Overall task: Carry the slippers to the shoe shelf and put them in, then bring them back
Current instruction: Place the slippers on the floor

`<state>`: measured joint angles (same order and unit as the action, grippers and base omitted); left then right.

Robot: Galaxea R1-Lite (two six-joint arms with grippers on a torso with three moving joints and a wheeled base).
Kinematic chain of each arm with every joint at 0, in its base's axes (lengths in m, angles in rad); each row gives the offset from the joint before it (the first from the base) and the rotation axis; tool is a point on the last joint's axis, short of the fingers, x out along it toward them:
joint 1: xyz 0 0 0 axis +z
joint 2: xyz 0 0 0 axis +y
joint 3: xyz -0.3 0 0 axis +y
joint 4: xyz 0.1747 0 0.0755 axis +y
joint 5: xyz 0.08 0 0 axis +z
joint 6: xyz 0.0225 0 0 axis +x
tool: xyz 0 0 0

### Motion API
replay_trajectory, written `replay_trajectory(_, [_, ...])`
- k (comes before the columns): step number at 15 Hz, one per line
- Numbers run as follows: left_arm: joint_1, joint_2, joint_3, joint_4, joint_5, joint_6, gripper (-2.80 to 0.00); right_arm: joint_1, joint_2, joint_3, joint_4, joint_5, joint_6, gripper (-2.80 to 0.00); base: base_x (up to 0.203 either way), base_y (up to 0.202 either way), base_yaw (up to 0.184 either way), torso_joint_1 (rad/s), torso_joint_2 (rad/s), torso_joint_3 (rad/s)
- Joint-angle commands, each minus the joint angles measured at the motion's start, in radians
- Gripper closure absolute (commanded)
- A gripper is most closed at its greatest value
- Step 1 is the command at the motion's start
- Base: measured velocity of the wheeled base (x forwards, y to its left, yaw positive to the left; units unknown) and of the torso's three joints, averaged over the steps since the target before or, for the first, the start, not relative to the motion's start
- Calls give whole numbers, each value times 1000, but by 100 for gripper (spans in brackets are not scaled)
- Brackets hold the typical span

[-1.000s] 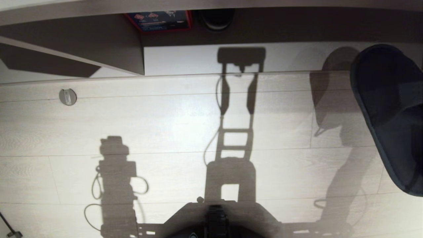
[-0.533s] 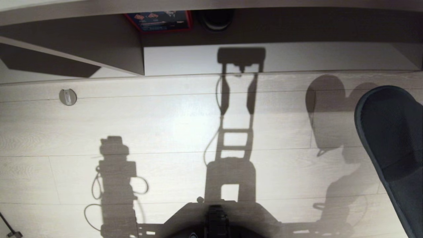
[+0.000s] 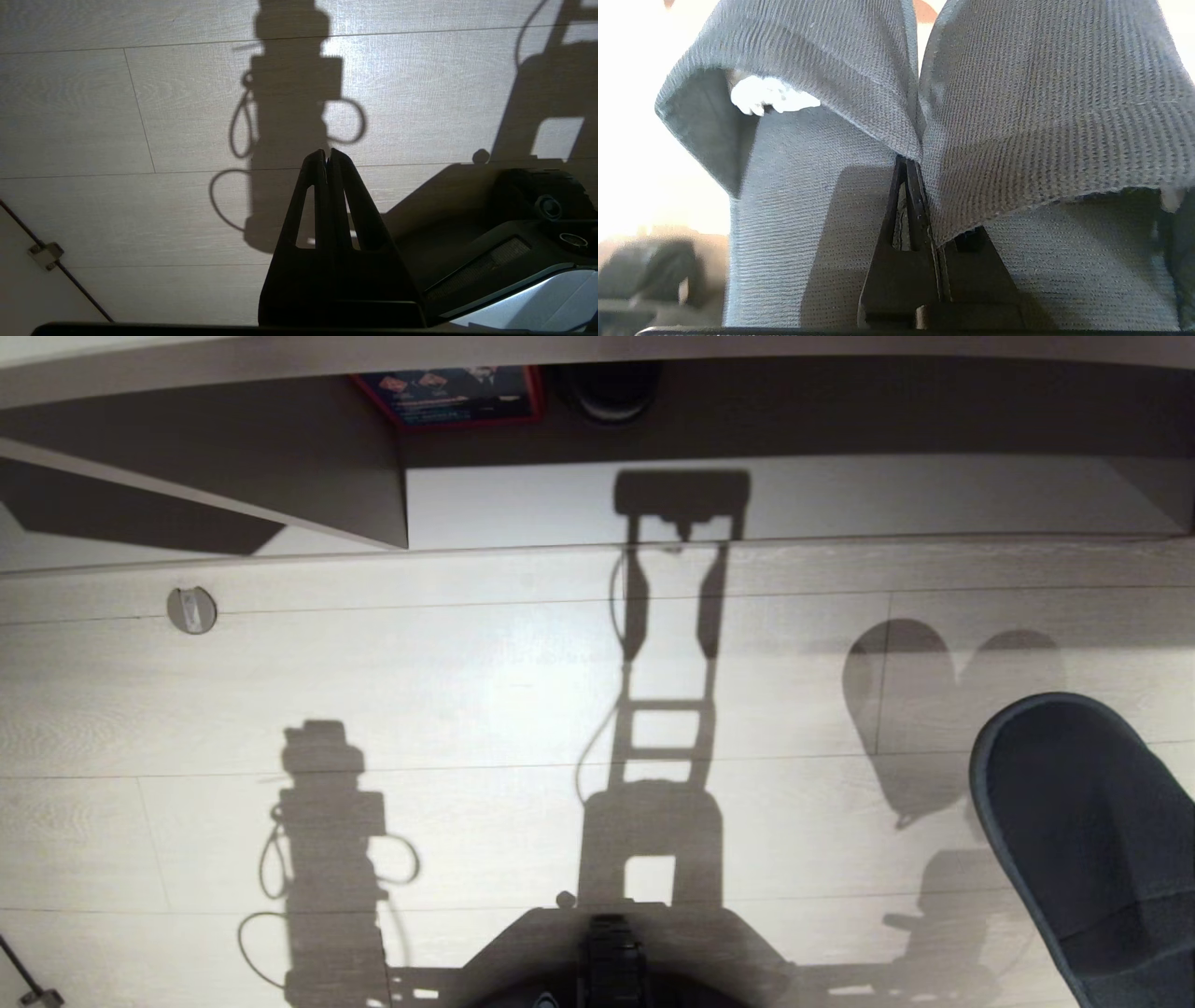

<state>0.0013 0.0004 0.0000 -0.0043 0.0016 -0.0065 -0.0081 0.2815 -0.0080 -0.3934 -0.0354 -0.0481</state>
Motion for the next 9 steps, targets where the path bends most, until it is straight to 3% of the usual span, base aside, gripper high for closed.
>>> replay_trajectory(1, [0, 0, 0, 0, 0, -1, 0, -1, -62, 6, 36, 1, 0, 0, 0, 0, 0, 0, 0, 0])
replay_trajectory(9, [0, 0, 0, 0, 0, -1, 0, 4, -160, 6, 234, 11, 1, 0, 0, 0, 0, 0, 0, 0])
